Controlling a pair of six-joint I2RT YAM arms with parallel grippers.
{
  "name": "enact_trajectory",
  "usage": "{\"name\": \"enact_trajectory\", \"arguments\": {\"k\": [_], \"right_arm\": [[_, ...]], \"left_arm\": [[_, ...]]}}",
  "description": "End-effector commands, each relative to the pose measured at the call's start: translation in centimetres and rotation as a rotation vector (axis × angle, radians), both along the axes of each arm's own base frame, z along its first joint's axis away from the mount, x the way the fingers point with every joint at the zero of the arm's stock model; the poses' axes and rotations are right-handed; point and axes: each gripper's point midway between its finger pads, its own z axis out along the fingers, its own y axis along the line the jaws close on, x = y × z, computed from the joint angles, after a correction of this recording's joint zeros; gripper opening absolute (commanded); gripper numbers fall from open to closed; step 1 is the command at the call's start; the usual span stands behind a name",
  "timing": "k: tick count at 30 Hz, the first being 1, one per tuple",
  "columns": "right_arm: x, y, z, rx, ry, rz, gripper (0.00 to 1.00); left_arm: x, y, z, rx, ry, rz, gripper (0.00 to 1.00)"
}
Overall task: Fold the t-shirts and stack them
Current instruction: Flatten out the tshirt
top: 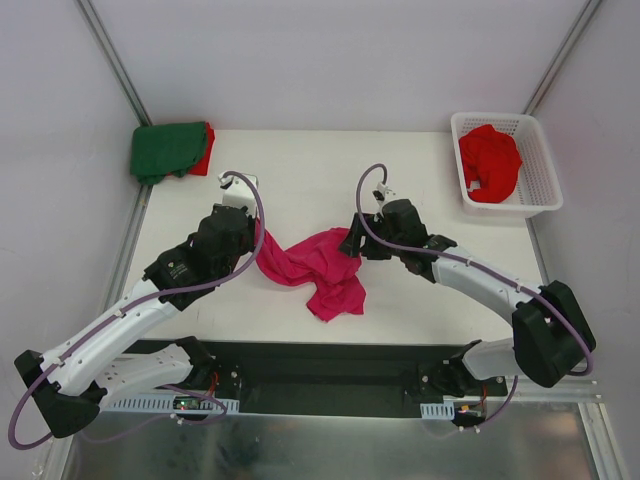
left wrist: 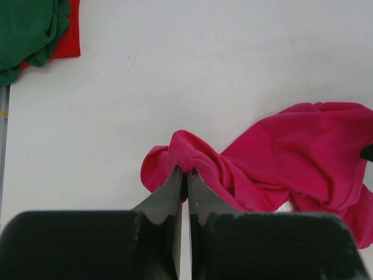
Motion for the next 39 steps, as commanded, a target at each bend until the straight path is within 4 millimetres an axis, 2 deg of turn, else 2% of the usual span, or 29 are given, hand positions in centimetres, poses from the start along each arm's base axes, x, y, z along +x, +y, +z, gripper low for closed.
{"name": "enact_trajectory", "arguments": {"k": [1,7,11,14,15,17,18,19,20,24,30,34,36,37,38,39], "right_arm": [[0.5,-0.4,-0.3,-0.025,-0.017,-0.011,0.72],[0.5,-0.3,-1.0,-0.032,-0.005,-0.007,0.71],[0.7,0.0,-1.4,-0.026,0.001,-0.003,0.64],[0.7,0.3,-1.6,-0.022,0.006,0.005,0.49],[0.7,0.4,-1.6,-0.019,0.009,0.008,0.34],[0.7,0.5,-1.6,-0.016,0.009,0.010,0.21],[0.7,0.4,-1.5,-0.015,0.005,0.011,0.10],[0.7,0.4,-1.4,-0.015,0.006,0.009,0.05],[0.7,0.4,-1.3,-0.017,0.002,0.012,0.01],[0.8,0.0,0.1,-0.025,-0.030,0.009,0.01],[0.5,-2.1,6.4,-0.062,-0.165,-0.005,0.01],[0.0,-4.6,10.9,-0.113,-0.261,-0.044,0.01],[-0.6,-5.7,13.8,-0.112,-0.323,-0.057,0.01],[-0.6,-6.3,14.5,-0.121,-0.340,-0.074,0.01],[-1.0,-6.8,16.0,-0.108,-0.375,-0.084,0.01],[-1.4,-7.4,16.5,-0.119,-0.379,-0.089,0.01]], "left_arm": [[0.3,0.4,0.8,-0.021,-0.027,0.025,0.00],[0.2,0.5,0.7,-0.022,-0.026,0.028,0.00],[0.1,0.7,0.6,-0.022,-0.028,0.032,0.00],[0.1,0.9,0.5,-0.020,-0.028,0.038,0.00],[0.1,0.9,0.5,-0.020,-0.028,0.038,0.00],[0.1,1.1,0.5,-0.019,-0.028,0.041,0.00],[0.1,1.0,0.3,-0.018,-0.026,0.040,0.00],[0.1,1.1,0.3,-0.018,-0.026,0.041,0.00],[0.1,1.1,0.2,-0.016,-0.024,0.041,0.00],[0.1,1.2,0.4,-0.017,-0.029,0.043,0.00],[0.1,2.0,2.2,0.008,-0.062,0.053,0.00],[-0.1,2.7,3.6,0.007,-0.092,0.068,0.00],[-0.2,2.9,4.0,0.007,-0.099,0.071,0.00],[-0.3,3.1,4.2,0.007,-0.105,0.075,0.00],[-0.3,3.2,4.3,0.008,-0.106,0.076,0.00],[-0.4,3.2,4.3,0.011,-0.104,0.075,0.00]]}}
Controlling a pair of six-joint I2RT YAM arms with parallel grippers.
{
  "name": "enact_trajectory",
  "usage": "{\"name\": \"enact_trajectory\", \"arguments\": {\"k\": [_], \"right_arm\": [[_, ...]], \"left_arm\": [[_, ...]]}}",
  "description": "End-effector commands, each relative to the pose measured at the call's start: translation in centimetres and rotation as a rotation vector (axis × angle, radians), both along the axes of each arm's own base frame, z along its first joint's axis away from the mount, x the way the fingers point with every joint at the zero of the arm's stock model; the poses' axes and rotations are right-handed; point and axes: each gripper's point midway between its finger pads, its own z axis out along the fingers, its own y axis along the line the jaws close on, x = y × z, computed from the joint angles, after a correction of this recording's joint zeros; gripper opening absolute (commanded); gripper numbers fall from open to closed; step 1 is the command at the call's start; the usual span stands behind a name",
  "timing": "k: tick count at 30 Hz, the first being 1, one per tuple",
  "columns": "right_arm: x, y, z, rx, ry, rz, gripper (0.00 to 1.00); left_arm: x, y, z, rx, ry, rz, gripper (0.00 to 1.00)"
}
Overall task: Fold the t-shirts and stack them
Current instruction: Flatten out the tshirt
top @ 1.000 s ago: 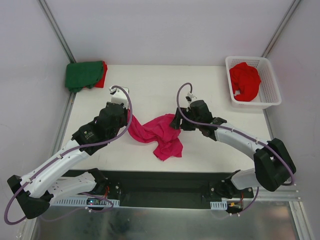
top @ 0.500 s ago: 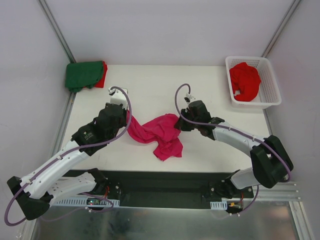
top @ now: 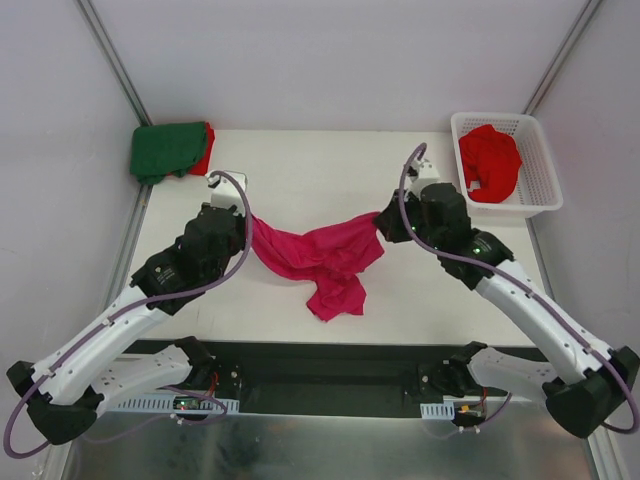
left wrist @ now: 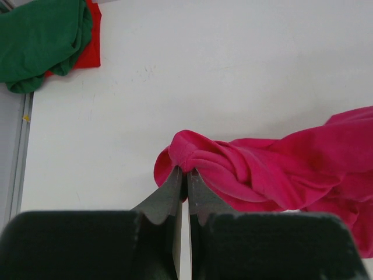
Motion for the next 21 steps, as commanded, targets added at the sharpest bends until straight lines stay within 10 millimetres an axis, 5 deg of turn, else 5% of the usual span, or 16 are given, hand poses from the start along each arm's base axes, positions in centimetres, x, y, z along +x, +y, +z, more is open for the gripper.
{"name": "enact_trajectory", "arguments": {"k": [1,11,21], "right_arm": [[-0.9,-3.5,5.5,-0.054,-0.133,-0.065,0.01],[-3.1,-8.6,15.3,-0.088,-0.367,-0.150,0.01],[-4.4,-12.6,21.5,-0.150,-0.516,-0.243,0.01]], "left_arm": [[-0.2,1.8,2.7,-0.001,-0.061,0.051,0.00],[-0.8,3.4,4.8,0.013,-0.107,0.081,0.00],[-2.2,5.9,8.9,0.015,-0.196,0.121,0.00]]}}
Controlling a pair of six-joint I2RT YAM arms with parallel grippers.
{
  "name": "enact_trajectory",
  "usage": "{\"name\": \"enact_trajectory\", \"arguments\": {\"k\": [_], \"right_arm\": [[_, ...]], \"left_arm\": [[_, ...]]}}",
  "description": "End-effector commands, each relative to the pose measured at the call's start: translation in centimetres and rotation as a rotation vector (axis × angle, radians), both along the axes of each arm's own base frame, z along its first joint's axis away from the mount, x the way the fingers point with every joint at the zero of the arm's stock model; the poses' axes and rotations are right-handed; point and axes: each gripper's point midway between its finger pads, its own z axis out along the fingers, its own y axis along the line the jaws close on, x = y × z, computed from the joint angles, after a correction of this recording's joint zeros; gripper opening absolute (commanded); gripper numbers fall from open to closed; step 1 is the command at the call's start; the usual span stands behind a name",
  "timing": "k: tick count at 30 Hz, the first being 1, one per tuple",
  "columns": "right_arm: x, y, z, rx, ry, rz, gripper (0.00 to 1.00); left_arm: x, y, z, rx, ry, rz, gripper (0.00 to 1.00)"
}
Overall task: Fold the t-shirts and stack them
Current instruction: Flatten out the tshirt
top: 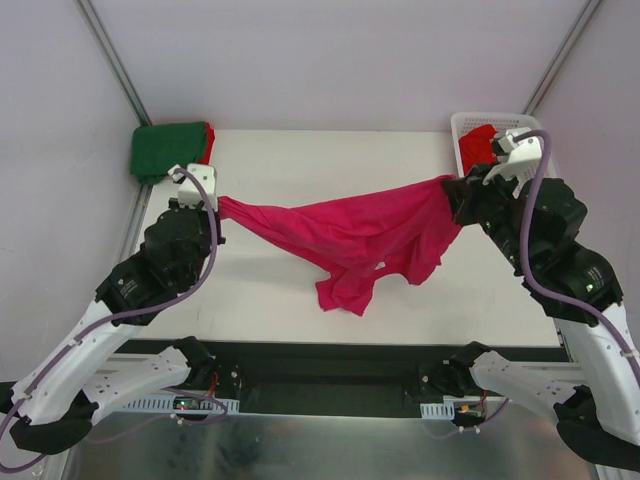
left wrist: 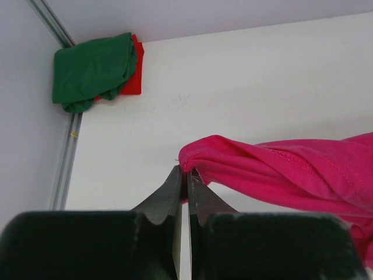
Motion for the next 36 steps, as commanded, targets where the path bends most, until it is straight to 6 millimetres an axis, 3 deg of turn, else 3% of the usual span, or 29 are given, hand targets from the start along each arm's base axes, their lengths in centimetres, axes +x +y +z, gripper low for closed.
{"name": "enact_trajectory", "arguments": {"k": [1,12,18,24,30,36], "right_arm": [[-1.0,-2.9,4.4,-0.023,-0.127,-0.072,0.01],[-2.0,-4.2,7.2,-0.039,-0.204,-0.083,0.01],[-3.4,-5.1,8.7,-0.022,-0.244,-0.080,0.01],[-6.2,-6.1,10.5,0.013,-0.296,-0.034,0.01],[-9.7,-7.5,11.0,0.047,-0.334,0.016,0.01],[-13.5,-8.7,11.4,0.083,-0.375,0.084,0.01]], "left_arm": [[-1.0,2.7,4.0,-0.010,-0.091,0.061,0.00],[-3.4,6.1,9.5,-0.038,-0.211,0.102,0.00],[-4.4,6.8,10.5,-0.066,-0.236,0.091,0.00],[-5.9,7.2,11.8,-0.119,-0.244,0.045,0.00],[-8.8,5.5,12.8,-0.223,-0.234,-0.159,0.00],[-13.3,2.9,14.6,-0.371,-0.259,-0.440,0.00]]}}
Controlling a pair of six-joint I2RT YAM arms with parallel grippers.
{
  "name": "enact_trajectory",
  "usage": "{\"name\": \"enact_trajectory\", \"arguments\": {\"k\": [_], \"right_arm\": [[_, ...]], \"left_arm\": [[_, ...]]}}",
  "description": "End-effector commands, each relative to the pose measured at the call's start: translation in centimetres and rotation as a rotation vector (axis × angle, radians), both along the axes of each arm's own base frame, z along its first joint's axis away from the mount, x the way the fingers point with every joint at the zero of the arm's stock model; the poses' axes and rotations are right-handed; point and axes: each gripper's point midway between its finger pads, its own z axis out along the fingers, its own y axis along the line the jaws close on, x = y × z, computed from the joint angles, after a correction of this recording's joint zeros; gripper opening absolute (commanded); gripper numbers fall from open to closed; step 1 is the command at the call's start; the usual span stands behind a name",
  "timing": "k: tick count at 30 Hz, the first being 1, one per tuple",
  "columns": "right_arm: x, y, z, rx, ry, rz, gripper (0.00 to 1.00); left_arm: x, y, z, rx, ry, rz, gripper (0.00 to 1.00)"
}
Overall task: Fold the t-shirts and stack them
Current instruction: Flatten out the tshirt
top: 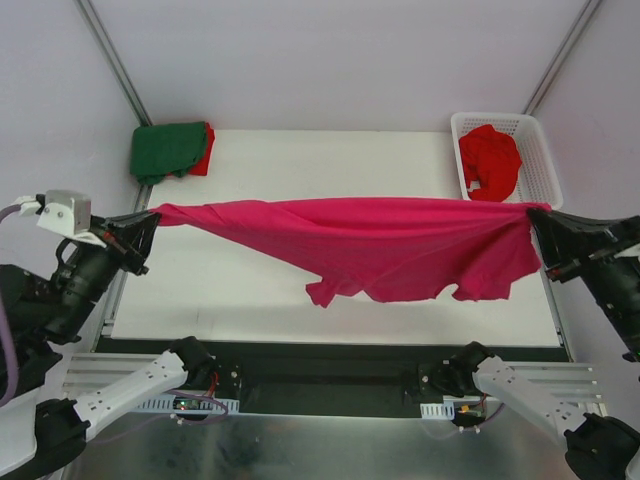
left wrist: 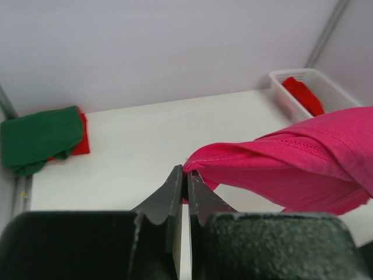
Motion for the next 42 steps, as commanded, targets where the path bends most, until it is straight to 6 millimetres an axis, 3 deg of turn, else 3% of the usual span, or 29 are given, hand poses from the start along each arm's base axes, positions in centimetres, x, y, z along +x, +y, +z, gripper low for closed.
{"name": "enact_trajectory", "arguments": {"k": [1,3,5,9,12,13,14,16,19,22,28,34,42], "right_arm": [[-3.0,-1.2,1.9,0.039,-0.075,0.039,0.01],[-3.6,-1.1,1.8,0.049,-0.083,0.067,0.01],[-2.6,-0.5,0.8,0.036,-0.054,0.060,0.01],[2.2,2.0,-2.3,-0.022,0.040,0.019,0.01],[6.9,5.2,-6.7,-0.093,0.163,0.007,0.01],[8.5,6.2,-9.6,-0.133,0.224,-0.002,0.01],[10.0,7.2,-10.6,-0.136,0.241,-0.005,0.01],[12.6,9.4,-14.3,-0.183,0.326,0.004,0.01],[15.3,11.8,-19.2,-0.198,0.410,0.013,0.01],[17.5,13.3,-22.4,-0.214,0.463,0.002,0.01],[19.5,14.5,-24.8,-0.237,0.506,-0.014,0.01],[20.8,14.2,-25.9,-0.267,0.513,-0.068,0.01],[23.5,13.7,-27.2,-0.316,0.527,-0.187,0.01]], "left_arm": [[-4.3,-1.5,1.7,-0.099,-0.044,-0.230,0.00],[-4.9,-1.7,1.8,-0.113,-0.050,-0.256,0.00],[-4.4,-1.6,1.1,-0.105,-0.035,-0.232,0.00],[-0.7,-2.1,-1.6,-0.049,0.070,-0.101,0.00],[3.0,-3.2,-5.1,0.047,0.184,0.012,0.00],[4.0,-3.7,-6.7,0.084,0.226,0.039,0.00],[5.0,-3.6,-7.9,0.109,0.257,0.091,0.00],[7.1,-4.7,-11.6,0.188,0.351,0.150,0.00],[9.6,-5.1,-15.4,0.279,0.403,0.249,0.00],[11.4,-5.4,-17.5,0.319,0.395,0.302,0.00],[14.0,-4.5,-20.2,0.347,0.426,0.388,0.00],[15.2,-2.3,-20.2,0.348,0.411,0.485,0.00],[14.6,1.3,-19.0,0.394,0.382,0.618,0.00]]}}
